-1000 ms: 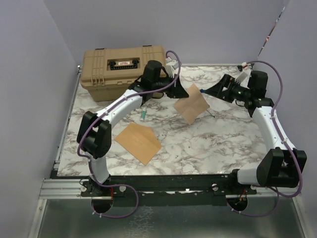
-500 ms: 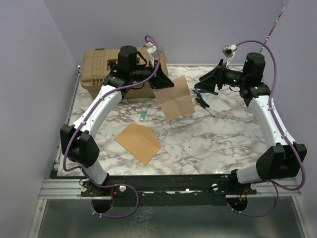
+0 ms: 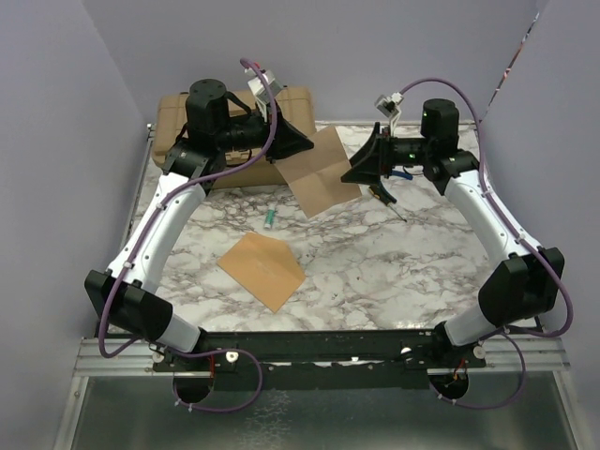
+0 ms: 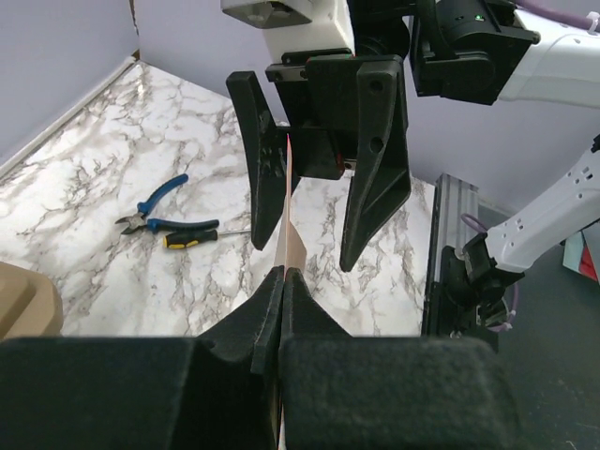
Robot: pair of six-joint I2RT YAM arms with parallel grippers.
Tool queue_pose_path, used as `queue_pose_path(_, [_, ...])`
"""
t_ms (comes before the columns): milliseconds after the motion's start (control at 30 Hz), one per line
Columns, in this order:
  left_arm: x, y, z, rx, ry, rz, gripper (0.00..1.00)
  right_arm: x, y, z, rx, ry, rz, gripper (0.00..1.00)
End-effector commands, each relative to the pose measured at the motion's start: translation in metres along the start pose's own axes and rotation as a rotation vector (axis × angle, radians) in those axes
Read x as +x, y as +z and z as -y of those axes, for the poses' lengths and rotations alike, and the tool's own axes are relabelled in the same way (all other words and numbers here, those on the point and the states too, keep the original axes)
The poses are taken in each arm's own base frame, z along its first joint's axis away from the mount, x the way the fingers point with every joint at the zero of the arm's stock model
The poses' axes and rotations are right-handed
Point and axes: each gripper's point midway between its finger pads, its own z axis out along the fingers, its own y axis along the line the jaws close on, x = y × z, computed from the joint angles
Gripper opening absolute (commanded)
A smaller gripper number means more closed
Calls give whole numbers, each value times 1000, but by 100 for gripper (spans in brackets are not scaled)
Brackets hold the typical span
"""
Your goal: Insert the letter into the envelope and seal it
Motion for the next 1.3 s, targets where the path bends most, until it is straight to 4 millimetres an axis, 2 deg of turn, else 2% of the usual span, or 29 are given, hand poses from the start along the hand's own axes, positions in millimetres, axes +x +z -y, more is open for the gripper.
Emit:
queue_pose_path(0, [-11,-6,7,-20,45,22,0,4,3,-12,-77,5,-13,68])
queue_pose_path(233, [-22,-7,15,6,39,36,0,5,16,-24,-138,23,-28,29])
queue_pose_path(333, [-25,-8,18,12,38,40,0,-4,19,-20,-112,33,3,2])
queue_pose_path(433, [-29,-10,21,6,43,49,0,-15,20,-5,-7,28,47,1])
queue_pose_path(467, [-30,-11,22,2,44,52,5,-19,19,1,38,23,66,0])
queue_pose_path(567, [-36,-15,24,-17,58,67,55,-34,14,14,161,-21,123,0])
queue_pose_path(633, [-40,-18,26,-31,67,78,74,-46,9,20,234,-54,160,1])
queue_pose_path(667, [-43,-20,27,-39,76,87,81,-52,6,22,269,-71,180,0])
queue_pose_path(767, [-55,-26,33,-63,109,117,93,-72,-3,20,335,-142,238,0])
queue_pose_path(833, [-66,-31,32,-107,121,149,99,-84,-9,14,356,-198,275,0])
queue_pose_path(900, [-79,-36,30,-160,119,196,99,-97,-14,2,349,-282,316,0])
queue_pose_path(1033, [-107,-38,30,-194,35,308,99,-109,-21,-15,340,-414,340,0])
queue_pose_path(1100, [-110,-34,37,-135,14,315,99,-114,-23,-26,321,-468,349,0])
queue_pose_path(1167, [-109,-31,34,-131,-3,319,99,-119,-25,-38,294,-516,364,0])
queue_pose_path(1267, [-117,-35,35,-148,7,353,99,-128,-29,-40,318,-552,391,0])
